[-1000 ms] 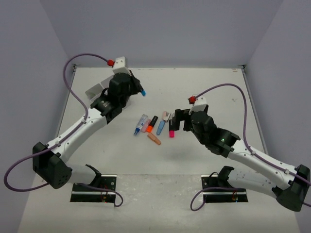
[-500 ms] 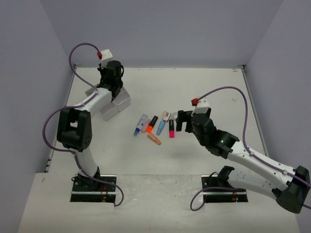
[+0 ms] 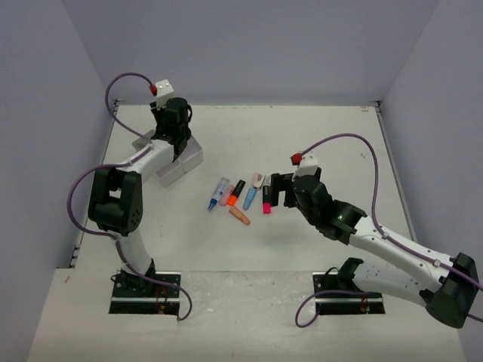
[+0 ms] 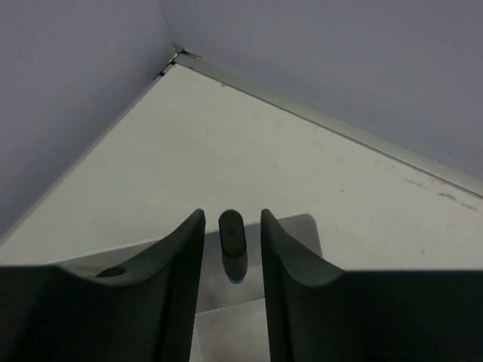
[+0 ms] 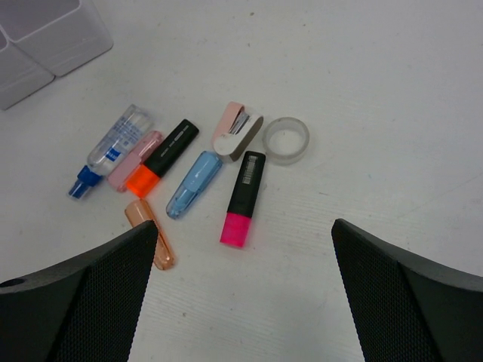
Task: Sort the stationery into containers
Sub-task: Place the pen in the storage box, then pick up the pen from the center of the board.
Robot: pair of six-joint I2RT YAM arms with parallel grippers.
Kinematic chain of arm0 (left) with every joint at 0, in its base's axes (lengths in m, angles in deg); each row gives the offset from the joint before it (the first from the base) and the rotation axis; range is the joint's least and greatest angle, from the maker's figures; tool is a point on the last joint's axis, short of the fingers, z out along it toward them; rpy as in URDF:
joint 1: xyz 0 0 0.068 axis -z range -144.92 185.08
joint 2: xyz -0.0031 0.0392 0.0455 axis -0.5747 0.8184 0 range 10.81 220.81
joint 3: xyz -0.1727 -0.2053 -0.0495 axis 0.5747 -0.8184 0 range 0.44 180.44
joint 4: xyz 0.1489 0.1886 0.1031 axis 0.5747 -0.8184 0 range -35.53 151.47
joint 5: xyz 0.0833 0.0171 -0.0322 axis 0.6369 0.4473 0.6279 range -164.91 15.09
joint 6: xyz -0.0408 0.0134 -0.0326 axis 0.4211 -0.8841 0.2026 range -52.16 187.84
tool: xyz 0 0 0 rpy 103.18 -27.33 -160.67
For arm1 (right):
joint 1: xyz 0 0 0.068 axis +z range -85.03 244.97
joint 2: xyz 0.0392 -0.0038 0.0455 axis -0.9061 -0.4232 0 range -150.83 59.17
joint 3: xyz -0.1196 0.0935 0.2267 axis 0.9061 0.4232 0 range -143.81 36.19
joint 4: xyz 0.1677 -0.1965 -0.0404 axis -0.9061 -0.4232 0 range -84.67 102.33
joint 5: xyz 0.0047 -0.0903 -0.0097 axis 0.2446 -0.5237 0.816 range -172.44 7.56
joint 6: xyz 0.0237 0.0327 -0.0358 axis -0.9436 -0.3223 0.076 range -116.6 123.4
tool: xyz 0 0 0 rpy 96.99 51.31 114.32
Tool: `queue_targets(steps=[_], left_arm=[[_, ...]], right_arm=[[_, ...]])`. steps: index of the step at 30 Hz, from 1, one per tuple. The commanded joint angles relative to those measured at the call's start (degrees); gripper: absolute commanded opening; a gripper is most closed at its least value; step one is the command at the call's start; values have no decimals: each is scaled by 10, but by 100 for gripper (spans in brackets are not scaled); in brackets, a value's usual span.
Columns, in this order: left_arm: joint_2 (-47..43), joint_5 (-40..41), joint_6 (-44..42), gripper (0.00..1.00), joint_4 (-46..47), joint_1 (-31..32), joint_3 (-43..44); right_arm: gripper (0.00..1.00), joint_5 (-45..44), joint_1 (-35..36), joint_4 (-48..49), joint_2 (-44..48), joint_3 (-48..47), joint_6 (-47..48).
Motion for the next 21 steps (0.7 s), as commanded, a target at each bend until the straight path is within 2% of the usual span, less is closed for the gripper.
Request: queue_targets(steps=[1, 3, 4, 7, 10, 12, 18, 21], left_arm=[[-26, 6, 39, 58, 4, -3, -6], [-38, 0, 52, 62, -9, -3, -3], [-49, -5, 63, 68, -19, -2, 0], [-88, -29, 116, 79, -90, 1, 28], [-126, -92, 209, 94, -275, 2, 109], [-158, -178, 230, 98, -337, 6, 128], [-311, -289, 226, 100, -346, 44, -17], [-354, -332, 213, 100, -347, 51, -83]], right_arm=[[99, 43, -2, 6, -29, -22, 2], [99, 49, -2, -18, -47, -35, -11], [98, 53, -2, -38, -72, -47, -26], [87, 58, -2, -89, -152, -86, -83], [76, 79, -3, -119, -226, -103, -113], [66, 94, -7, -123, -262, -110, -117], [60, 105, -19, -130, -335, -137, -117], [58, 99, -27, -130, -356, -160, -105]])
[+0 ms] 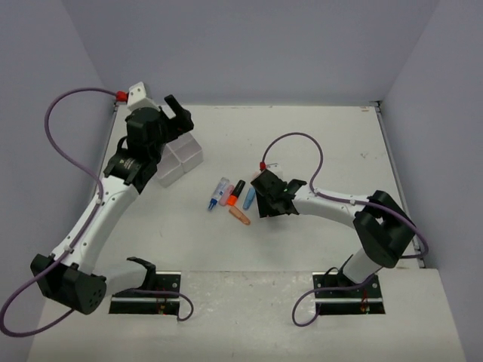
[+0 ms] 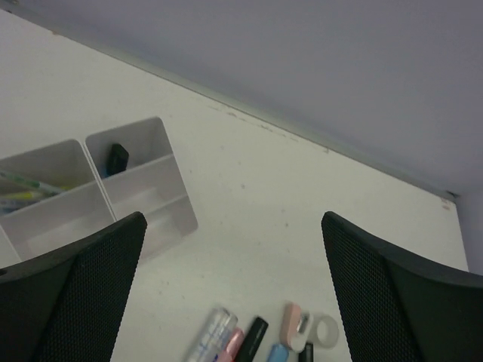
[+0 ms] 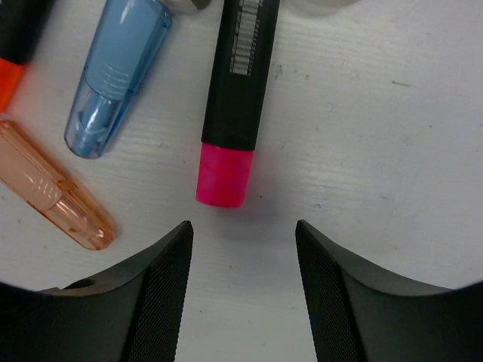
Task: Sort the stationery into containers
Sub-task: Pick up the pen from the center of the board.
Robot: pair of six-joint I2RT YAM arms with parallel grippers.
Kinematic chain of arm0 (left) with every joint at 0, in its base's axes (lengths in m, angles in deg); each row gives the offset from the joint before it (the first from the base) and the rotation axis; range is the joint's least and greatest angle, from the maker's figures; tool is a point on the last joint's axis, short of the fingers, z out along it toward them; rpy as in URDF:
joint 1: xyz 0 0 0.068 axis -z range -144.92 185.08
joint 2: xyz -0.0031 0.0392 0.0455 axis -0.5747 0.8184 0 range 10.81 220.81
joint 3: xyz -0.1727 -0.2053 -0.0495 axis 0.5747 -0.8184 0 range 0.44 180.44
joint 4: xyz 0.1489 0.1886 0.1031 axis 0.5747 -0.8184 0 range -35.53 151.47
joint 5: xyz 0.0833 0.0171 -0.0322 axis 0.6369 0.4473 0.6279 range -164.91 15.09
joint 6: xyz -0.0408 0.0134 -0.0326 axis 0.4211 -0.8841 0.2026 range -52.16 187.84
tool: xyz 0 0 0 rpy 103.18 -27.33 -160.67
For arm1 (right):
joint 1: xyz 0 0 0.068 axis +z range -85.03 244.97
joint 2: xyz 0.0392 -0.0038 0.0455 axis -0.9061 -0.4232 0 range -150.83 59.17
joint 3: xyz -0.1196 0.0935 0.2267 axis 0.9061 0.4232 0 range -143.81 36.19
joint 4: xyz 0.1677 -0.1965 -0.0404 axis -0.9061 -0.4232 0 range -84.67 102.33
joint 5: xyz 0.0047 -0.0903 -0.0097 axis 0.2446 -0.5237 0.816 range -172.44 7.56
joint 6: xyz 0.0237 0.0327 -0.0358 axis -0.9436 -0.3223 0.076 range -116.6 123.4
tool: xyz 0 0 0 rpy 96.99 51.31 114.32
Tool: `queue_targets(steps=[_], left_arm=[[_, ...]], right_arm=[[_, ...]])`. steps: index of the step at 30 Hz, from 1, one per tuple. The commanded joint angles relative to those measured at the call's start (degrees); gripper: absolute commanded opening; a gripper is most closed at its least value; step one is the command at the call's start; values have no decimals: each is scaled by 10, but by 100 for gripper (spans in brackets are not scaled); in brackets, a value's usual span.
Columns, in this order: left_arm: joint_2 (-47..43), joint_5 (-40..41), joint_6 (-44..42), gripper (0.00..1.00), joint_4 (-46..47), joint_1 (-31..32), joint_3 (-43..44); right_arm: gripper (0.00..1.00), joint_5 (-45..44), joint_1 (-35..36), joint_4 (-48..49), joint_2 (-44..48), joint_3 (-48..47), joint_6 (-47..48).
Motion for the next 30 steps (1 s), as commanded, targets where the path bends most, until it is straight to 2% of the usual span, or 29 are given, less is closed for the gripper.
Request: queue_targets(steps=[1, 6, 13, 18, 19, 20, 21, 24, 27, 30], left_arm=[[-48, -100, -3, 100, -45, 13, -86], [-107, -139, -15, 100, -47, 17, -148], [-141, -160, -26, 100, -57, 17, -169], [-148, -205, -21, 100, -59, 18, -179], [-148, -219, -19, 100, -56, 20, -182], [-148, -236, -19, 100, -52, 21, -184], [-147, -251, -18, 100, -48, 22, -186], [-133, -313, -11, 100, -25, 26, -190], [-114, -410, 16, 100, 46, 43, -209], [-61, -485, 52, 100, 121, 95, -205]], right_arm=[[57, 2, -14, 0, -17, -56, 0], [54, 20, -31, 6, -60, -81, 18], [49, 21, -41, 10, -103, -83, 4], [31, 24, -41, 16, -110, -60, -11], [24, 25, -40, 21, -101, -49, -13], [10, 25, -40, 25, -88, -39, -15], [0, 24, -40, 27, -70, -30, -18], [0, 13, -37, 12, -10, -9, -21], [0, -11, -18, -25, 59, -3, -21], [0, -23, 27, -13, 146, 2, 42]])
